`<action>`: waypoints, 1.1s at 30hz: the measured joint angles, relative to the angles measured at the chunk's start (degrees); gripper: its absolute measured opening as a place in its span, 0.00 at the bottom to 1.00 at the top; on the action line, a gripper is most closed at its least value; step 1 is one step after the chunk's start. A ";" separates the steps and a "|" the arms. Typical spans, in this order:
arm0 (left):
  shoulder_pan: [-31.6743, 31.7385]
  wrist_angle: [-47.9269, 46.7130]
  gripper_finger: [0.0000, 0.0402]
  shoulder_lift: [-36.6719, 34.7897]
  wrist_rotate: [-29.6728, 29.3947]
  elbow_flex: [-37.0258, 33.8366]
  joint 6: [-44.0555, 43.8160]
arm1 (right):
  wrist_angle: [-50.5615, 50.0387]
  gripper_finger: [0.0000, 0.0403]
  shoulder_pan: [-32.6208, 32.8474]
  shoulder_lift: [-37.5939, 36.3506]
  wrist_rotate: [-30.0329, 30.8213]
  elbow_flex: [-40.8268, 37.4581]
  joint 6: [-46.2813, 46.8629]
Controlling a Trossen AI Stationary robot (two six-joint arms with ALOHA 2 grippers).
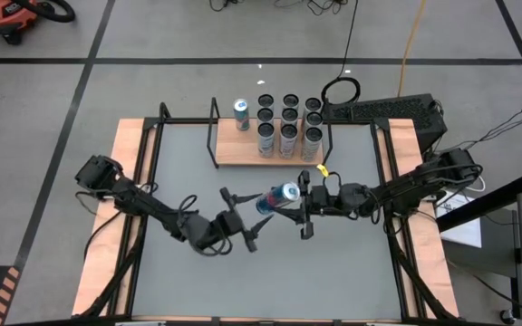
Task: Place canned beverage on shelf
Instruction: Put the bottom blue soda can on the shelf aligned with the blue soda can
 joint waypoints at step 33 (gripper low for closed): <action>9.14 -19.95 0.88 -3.48 45.35 -0.06 -24.85 | -42.57 0.39 2.29 -6.69 -22.71 0.00 -7.36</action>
